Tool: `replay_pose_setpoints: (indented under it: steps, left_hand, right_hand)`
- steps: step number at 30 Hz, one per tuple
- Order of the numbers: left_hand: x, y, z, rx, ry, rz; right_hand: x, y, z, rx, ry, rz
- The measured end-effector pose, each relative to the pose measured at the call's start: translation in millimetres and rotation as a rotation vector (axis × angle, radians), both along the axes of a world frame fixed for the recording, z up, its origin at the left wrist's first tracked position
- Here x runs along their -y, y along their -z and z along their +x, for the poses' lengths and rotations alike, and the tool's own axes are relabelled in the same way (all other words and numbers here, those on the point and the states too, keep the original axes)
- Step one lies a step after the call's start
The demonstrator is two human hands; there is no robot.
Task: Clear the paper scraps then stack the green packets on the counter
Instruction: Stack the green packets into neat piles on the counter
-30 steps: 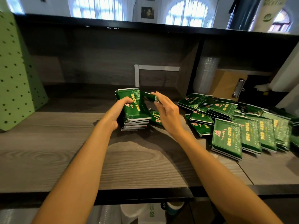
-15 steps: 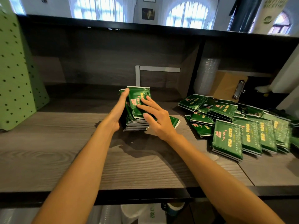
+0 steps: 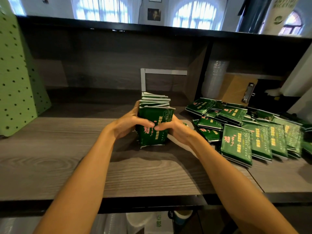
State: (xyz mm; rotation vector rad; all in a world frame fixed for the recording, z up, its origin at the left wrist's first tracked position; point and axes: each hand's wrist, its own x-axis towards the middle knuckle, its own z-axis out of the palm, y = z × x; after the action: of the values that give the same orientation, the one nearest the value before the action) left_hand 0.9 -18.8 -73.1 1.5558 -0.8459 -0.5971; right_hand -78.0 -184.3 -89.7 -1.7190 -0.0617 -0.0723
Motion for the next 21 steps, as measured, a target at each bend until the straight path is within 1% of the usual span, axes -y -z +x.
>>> replay_pose_setpoints:
  steps: [2,4,8,10,13,17,21]
  left_hand:
    - [-3,-2,0,0.013,0.029,-0.002]
    - [-5,-5,0,0.020,-0.010,-0.045]
    - [-2,-6,-8,0.057,-0.108,-0.082]
    - [3,-2,-14,0.095,-0.110,-0.070]
    - [5,-1,-19,0.081,-0.100,-0.043]
    - [3,-3,-17,0.077,-0.190,-0.100]
    - [9,2,-22,0.185,-0.193,-0.029]
  right_hand:
    - [2,2,0,0.014,-0.027,-0.009]
    - [3,1,0,0.018,-0.059,0.012]
    - [0,2,1,-0.011,-0.107,-0.024]
    - [0,5,5,-0.018,-0.103,-0.023]
    - [-1,6,7,-0.021,-0.071,-0.045]
    - [1,3,7,0.001,-0.035,0.006]
    - [4,4,4,-0.057,-0.077,-0.063]
